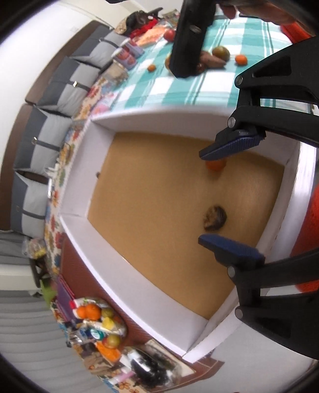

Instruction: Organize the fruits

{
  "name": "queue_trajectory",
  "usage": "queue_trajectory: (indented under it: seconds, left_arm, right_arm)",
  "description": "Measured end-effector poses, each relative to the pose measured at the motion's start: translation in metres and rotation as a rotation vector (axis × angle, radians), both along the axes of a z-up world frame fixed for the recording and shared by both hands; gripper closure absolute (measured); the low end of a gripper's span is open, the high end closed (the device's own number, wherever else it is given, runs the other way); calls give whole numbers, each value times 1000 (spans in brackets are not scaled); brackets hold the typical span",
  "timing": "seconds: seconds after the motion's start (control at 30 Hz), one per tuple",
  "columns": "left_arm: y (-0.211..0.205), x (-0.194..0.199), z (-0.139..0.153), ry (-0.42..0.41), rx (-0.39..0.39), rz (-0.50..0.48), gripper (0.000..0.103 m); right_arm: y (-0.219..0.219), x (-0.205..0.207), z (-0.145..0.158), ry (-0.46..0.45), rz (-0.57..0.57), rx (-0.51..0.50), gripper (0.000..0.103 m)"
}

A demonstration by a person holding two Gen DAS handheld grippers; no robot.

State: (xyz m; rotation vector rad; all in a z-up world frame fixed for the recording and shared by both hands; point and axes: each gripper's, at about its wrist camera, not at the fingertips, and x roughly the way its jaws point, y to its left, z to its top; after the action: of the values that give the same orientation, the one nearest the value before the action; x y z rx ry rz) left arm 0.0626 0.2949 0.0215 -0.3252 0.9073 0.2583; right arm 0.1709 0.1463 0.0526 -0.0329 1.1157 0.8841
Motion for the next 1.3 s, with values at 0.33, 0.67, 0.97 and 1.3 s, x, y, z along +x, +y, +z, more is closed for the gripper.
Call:
queue_trajectory:
  seconds: [0.33, 0.67, 0.97, 1.3]
  left_arm:
    - [-138, -12, 7, -120, -16, -286, 22]
    - [-227, 65, -94, 10, 101, -381, 21]
    - [-220, 123, -127, 8, 161, -281, 14]
    - [-220, 129, -129, 10, 166, -259, 8]
  right_arm:
    - [-202, -30, -10, -304, -313, -41, 17]
    - [-415, -19, -118, -284, -745, -353, 17]
    - [-458, 16, -142, -247, -846, -310, 17]
    - [-455, 17, -139, -283, -824, -281, 17]
